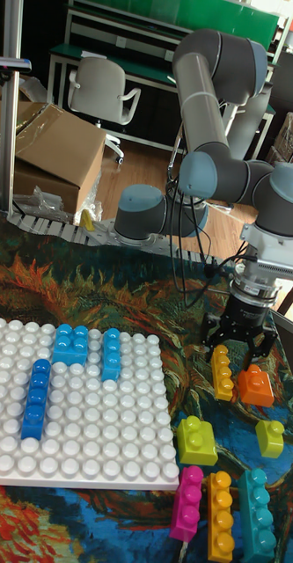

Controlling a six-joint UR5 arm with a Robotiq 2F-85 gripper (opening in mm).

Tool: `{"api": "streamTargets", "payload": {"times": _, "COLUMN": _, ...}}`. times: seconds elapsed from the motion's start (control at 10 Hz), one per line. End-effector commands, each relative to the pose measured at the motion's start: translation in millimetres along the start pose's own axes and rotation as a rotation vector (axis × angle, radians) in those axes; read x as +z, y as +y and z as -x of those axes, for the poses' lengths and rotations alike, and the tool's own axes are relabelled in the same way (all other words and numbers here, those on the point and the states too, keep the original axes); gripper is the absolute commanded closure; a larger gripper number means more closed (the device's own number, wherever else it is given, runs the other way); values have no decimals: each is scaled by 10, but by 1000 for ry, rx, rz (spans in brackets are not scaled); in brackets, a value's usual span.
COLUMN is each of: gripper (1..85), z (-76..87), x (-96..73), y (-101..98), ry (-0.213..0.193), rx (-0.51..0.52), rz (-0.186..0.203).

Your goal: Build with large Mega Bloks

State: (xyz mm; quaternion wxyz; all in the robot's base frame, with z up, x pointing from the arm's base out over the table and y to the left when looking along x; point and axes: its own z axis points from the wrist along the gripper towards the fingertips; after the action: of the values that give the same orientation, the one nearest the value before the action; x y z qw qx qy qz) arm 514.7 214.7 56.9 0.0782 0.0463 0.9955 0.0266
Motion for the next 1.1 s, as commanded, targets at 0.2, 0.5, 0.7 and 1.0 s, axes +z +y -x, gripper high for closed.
{"api": "streamTargets", "payload": {"times": 0.2, "gripper": 150, "z": -223, "x": -95, "y": 43, "ry": 90, "rx": -19, "rz": 20}}
{"api": "streamTargets", "payload": {"times": 0.5, "gripper": 153, "z": -189, "x": -93, "y": 70, "ry": 77, "rx": -28, "rz": 30}}
{"api": "streamTargets", "payload": {"times": 0.7, "gripper": 153, "z": -199, "x": 24, "y": 101, "ry": 73, "rx": -29, "rz": 20}}
{"api": "streamTargets", "payload": {"times": 1.0, "gripper": 157, "z": -195, "x": 233, "y": 60, "ry": 52, "rx": -26, "rz": -11}}
